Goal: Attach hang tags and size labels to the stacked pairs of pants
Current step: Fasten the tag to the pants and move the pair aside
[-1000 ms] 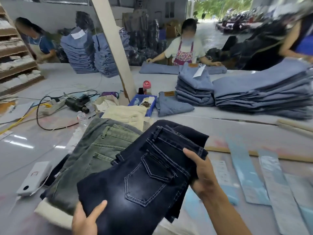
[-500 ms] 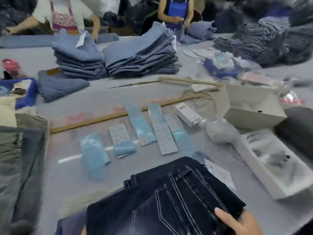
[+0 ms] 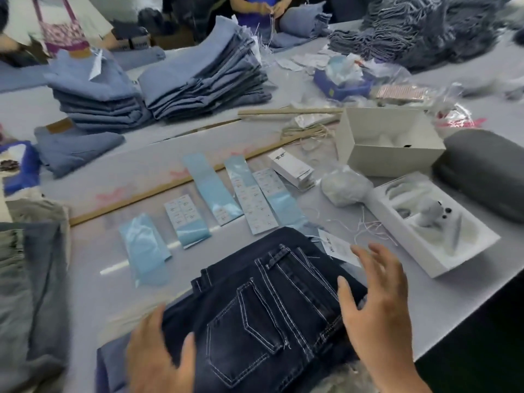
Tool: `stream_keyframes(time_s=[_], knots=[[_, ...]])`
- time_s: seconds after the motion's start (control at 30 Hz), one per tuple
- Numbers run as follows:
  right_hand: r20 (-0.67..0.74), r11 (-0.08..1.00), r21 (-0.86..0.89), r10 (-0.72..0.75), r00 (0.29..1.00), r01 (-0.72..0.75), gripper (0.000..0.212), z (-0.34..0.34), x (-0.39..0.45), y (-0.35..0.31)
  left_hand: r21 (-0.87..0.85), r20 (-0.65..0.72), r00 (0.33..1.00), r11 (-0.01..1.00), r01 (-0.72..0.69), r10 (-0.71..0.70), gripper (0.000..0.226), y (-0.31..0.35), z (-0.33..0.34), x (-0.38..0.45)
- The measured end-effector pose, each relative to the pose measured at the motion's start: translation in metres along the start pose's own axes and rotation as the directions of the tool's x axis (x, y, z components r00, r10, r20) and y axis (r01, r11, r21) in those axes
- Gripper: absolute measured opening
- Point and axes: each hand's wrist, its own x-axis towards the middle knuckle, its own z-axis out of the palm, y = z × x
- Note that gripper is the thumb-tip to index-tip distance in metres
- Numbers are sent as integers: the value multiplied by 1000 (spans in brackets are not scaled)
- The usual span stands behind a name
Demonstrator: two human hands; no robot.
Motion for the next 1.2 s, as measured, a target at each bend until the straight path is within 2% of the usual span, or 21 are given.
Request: stream_keyframes(time_s=[0.03,0.07,0.13,0.17,0.2,0.27,0.4,0.47,0.53,0.63,0.7,0.77,0.8,0.87,0.9,0.97,1.03,1.07,1.1,1.13,1.2], knots=[[39,996,-37,-76,996,77,48,1,2,-1,82,-13,994,991,-106,107,64,30,21,2],[148,993,-46,-104,984,112,48,4,3,-1,114,10,984,978,-176,176,70,45,43,-1],[459,980,-124,-81,885,154,56,18,-6,2,122,138,947,944,-306,289,71,75,85,8],[545,969,-168,-62,836,181,61,26,-14,10,129,219,931,937,-324,291,68,90,103,17],[575,972,-169,-36,817,163,62,34,-20,18,184,307,910,921,-343,278,63,94,124,23],[562,991,-116,11,827,65,64,42,-24,29,274,429,862,870,-409,270,61,97,153,25],[505,998,-49,-14,863,45,76,49,-22,34,248,457,864,903,-351,210,70,84,153,34],[487,999,47,-21,873,-2,69,47,-24,33,220,452,872,924,-312,187,70,94,146,44],[426,991,134,-32,904,-28,56,43,-28,34,198,427,870,913,-356,246,70,109,140,51],[197,994,90,-81,977,64,44,33,-40,26,31,350,876,930,-366,332,57,123,114,55],[97,982,43,-186,978,182,41,27,-46,18,-126,337,889,950,-284,311,43,128,93,54],[72,961,47,-275,959,272,44,22,-52,14,-162,383,881,960,-229,276,48,131,72,55],[61,954,51,-297,953,295,45,19,-55,13,-119,457,852,966,-228,257,53,131,62,56],[28,938,43,-346,938,345,37,15,-64,12,45,652,733,955,-292,194,53,130,47,54],[14,929,43,-368,930,367,29,14,-69,13,122,713,681,926,-357,168,52,131,42,52],[31,918,51,-396,918,394,16,11,-81,16,198,753,627,839,-508,202,58,136,41,44],[73,921,90,-385,920,378,17,9,-91,20,249,729,624,739,-626,282,61,146,50,35],[75,931,115,-357,931,347,15,6,-93,22,279,707,643,719,-637,295,57,152,54,32],[75,941,142,-320,944,308,14,4,-91,24,300,689,669,731,-613,278,51,156,57,33],[87,951,166,-278,957,262,25,1,-86,25,314,687,687,755,-575,238,45,158,58,34],[117,956,195,-246,962,221,41,-5,-73,26,360,726,667,734,-576,167,37,162,60,38]])
